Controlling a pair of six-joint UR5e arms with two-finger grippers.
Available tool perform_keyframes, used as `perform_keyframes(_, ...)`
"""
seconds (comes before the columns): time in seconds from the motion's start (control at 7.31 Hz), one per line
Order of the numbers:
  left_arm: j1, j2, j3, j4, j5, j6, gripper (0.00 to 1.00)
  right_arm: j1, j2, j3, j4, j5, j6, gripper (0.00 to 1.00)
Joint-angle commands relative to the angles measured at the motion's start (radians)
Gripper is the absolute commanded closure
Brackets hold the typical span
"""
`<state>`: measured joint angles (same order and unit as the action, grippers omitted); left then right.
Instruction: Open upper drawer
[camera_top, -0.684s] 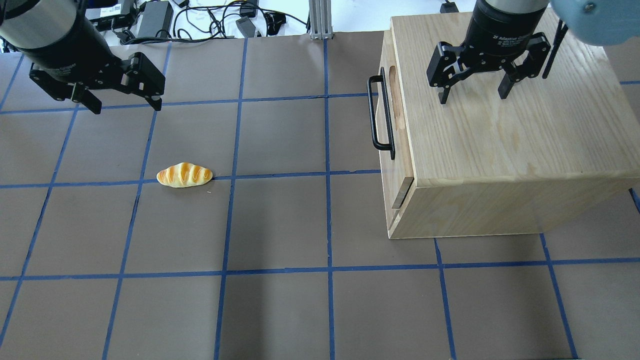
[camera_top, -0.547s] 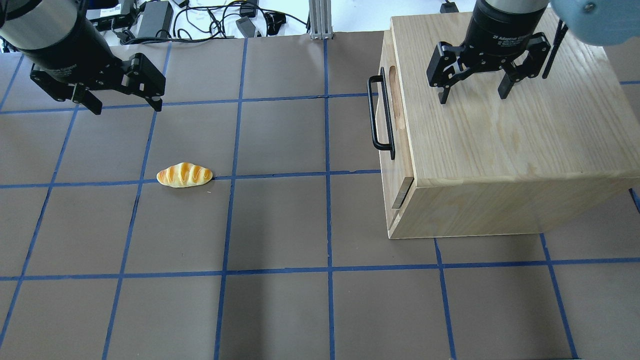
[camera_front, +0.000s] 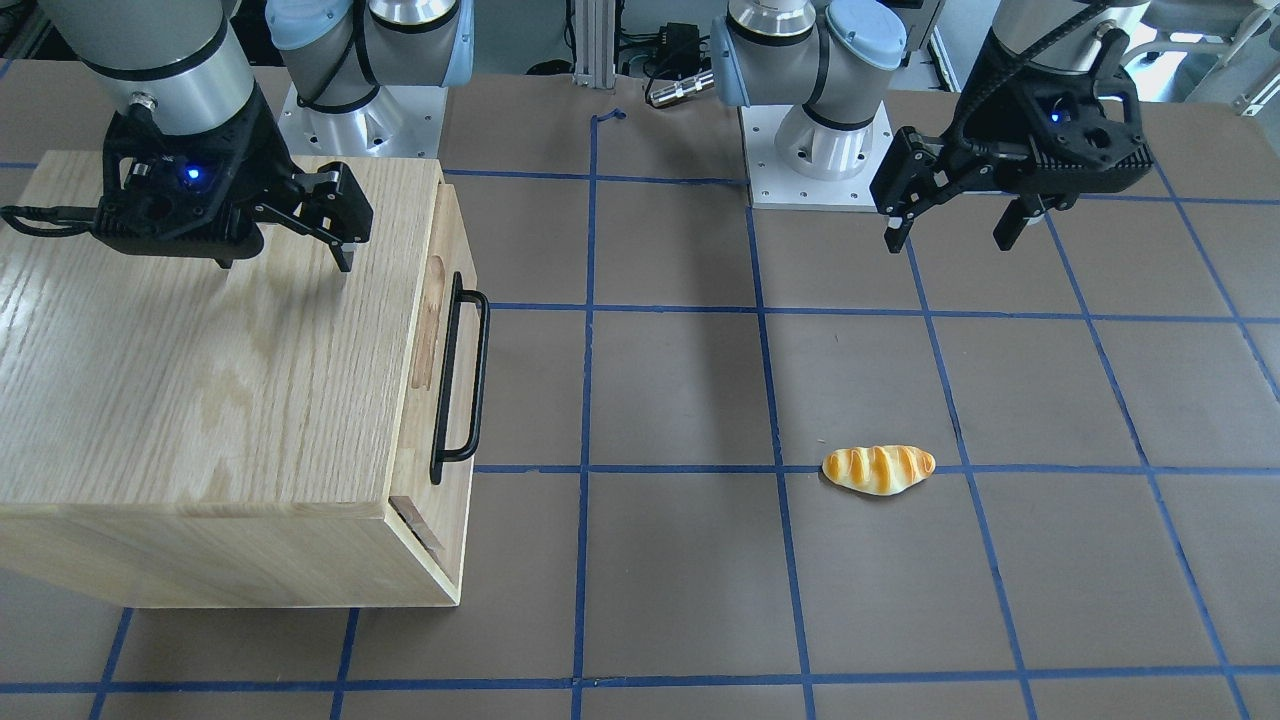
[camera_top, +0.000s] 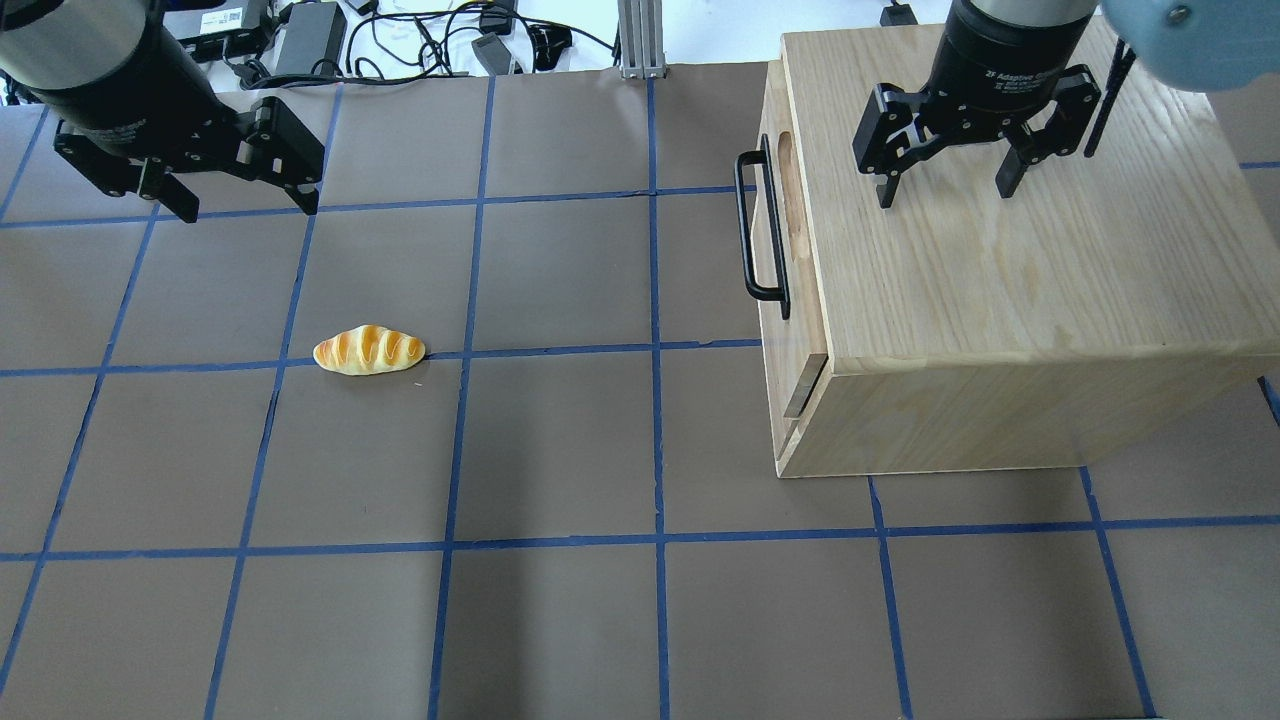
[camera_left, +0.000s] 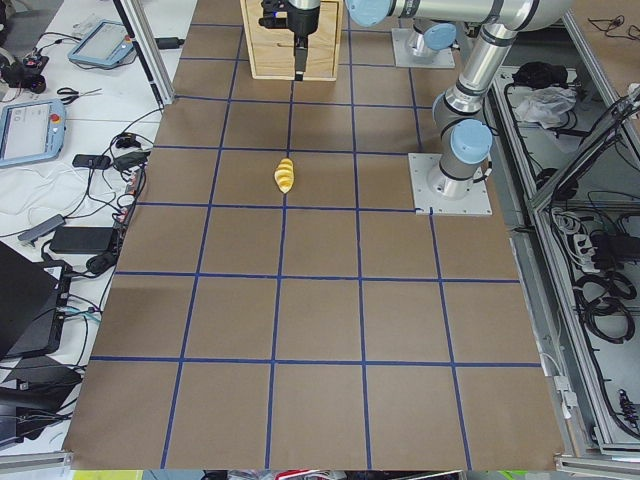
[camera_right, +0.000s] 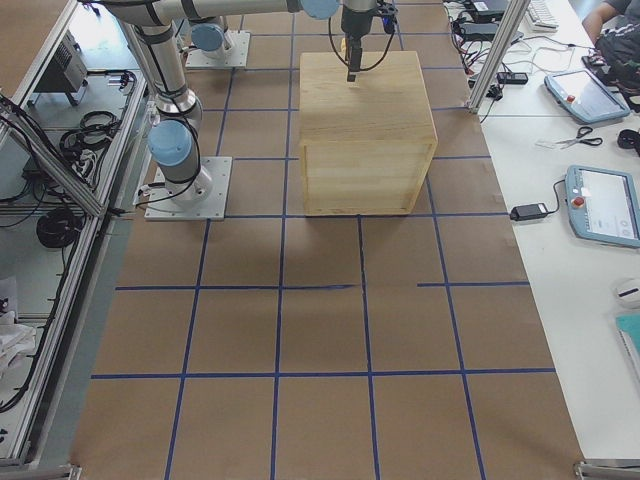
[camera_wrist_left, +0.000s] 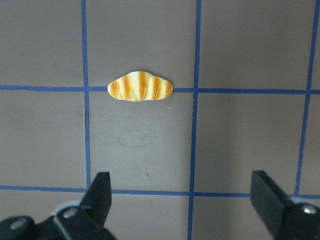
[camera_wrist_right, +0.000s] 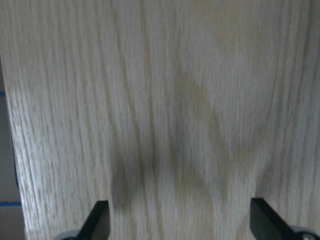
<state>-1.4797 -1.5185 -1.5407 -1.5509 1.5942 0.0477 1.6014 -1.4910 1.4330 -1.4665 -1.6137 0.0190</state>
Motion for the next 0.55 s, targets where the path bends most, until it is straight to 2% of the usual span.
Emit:
perform_keyframes(0.0,0.001,-0.018,0.005,0.0,-0.037,-0.023,0.0,0.0,0.0,0.0,0.0,0.0,0.001,0.0)
perform_keyframes(0.41,-0.046,-0.103,0.007,0.096,-0.103,-0.107,0.0,0.0,0.0,0.001,0.0,0.0,-0.001,0.0)
